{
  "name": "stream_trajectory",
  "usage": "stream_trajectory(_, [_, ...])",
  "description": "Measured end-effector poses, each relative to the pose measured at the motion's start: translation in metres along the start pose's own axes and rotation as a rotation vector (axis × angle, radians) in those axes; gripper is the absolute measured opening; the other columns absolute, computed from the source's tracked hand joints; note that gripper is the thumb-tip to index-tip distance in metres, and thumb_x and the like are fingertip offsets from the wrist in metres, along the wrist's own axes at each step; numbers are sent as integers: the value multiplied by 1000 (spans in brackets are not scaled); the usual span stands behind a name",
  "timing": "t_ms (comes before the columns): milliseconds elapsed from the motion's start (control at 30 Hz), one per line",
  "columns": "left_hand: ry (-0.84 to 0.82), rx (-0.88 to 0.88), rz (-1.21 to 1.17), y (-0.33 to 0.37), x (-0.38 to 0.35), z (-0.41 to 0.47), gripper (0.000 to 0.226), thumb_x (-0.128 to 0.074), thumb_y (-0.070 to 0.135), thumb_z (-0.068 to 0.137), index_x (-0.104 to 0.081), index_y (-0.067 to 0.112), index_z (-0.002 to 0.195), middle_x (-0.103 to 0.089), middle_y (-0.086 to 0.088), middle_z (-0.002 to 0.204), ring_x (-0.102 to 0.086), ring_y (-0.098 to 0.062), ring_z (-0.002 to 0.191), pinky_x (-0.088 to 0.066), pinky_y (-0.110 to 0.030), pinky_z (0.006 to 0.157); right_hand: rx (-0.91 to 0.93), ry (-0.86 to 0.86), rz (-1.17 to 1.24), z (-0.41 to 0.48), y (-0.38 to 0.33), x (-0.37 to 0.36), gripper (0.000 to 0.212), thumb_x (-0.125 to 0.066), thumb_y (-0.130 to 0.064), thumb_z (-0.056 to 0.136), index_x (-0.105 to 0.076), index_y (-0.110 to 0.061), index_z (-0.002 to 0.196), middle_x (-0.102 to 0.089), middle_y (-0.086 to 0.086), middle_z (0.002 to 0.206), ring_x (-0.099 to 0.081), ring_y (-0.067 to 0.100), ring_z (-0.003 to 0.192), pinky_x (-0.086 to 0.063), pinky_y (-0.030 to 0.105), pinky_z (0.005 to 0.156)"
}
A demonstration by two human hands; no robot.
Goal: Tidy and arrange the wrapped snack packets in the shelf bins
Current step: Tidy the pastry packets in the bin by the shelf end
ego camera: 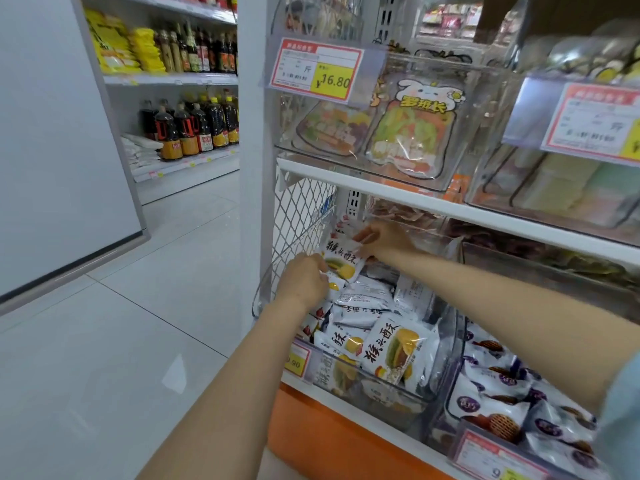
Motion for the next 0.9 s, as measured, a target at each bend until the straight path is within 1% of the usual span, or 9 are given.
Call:
stream_trajectory(133, [-70,-151,142,7,-15,3,34,-42,15,97,-51,20,130,-42,-6,130,-36,-22,126,-35,-29,97,-20,159,-25,9,4,-10,19,-71,-4,80,-59,-16,89,-65,5,102,-62,19,90,-55,30,79])
stream_trajectory(200, [-117,-159,183,5,-25,7,40,-40,15,98,-45,22,136,-38,-5,136,-36,-23,127,-36,-31,100,-50,122,-104,11,9,-15,28,-75,-13,77,-55,-18,96,-61,-1,106,-59,17,95,-52,34,85])
stream_trajectory(267, [-164,-155,213,4,-35,11,45,-40,11,96,-42,25,139,-33,-4,142,-36,-25,129,-37,-34,101,-79,65,-258,10,16,-19,44,-78,-23,75,-50,-18,108,-52,-7,102,-53,14,93,-47,30,80])
stream_trajectory(367, [-189,-141,238,7,-42,14,51,-40,7,94,-39,27,141,-25,-1,148,-32,-25,133,-35,-33,103,-76,84,-281,11,18,-19,51,-77,-18,76,-47,-12,117,-52,-3,107,-51,15,92,-42,27,73])
stream_trajectory(467, [-188,-113,251,8,-45,20,58,-40,5,92,-32,31,144,-21,1,150,-34,-27,131,-34,-31,100,-31,161,-259,18,14,-15,47,-78,-14,73,-49,-12,110,-54,8,117,-53,21,99,-41,28,72])
stream_trajectory(633, [-162,-95,246,9,-41,28,46,-45,8,92,-48,27,134,-31,-1,141,-37,-26,127,-33,-34,103,3,64,-254,22,11,-13,36,-75,-9,76,-48,-13,98,-58,10,109,-60,26,95,-53,38,80])
stream_trajectory(767, [-31,-108,174,12,-23,28,35,-47,9,93,-55,19,125,-37,-8,132,-41,-29,121,-38,-33,99,202,88,-410,8,-18,23,25,-71,-23,82,-57,-13,100,-61,-1,92,-57,11,80,-44,20,65])
stream_trajectory(833, [-15,-121,144,14,-21,26,35,-45,8,93,-52,17,125,-35,-11,131,-41,-30,119,-40,-36,97,203,76,-513,2,-19,44,24,-71,-26,82,-60,-15,101,-61,-3,90,-60,14,83,-42,18,63])
stream_trajectory(900, [-80,-125,171,13,-30,27,42,-44,9,93,-45,21,133,-31,-10,137,-39,-30,123,-40,-38,98,146,-46,-620,-4,-5,54,36,-71,-33,82,-59,-13,110,-59,-6,94,-58,14,87,-39,13,62])
Point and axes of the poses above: each hand's wrist, its own z-axis towards the middle knuckle, its own x-axis out of the back of the hand, y = z × x, the point moved 10 cm from there along z, towards the middle knuckle
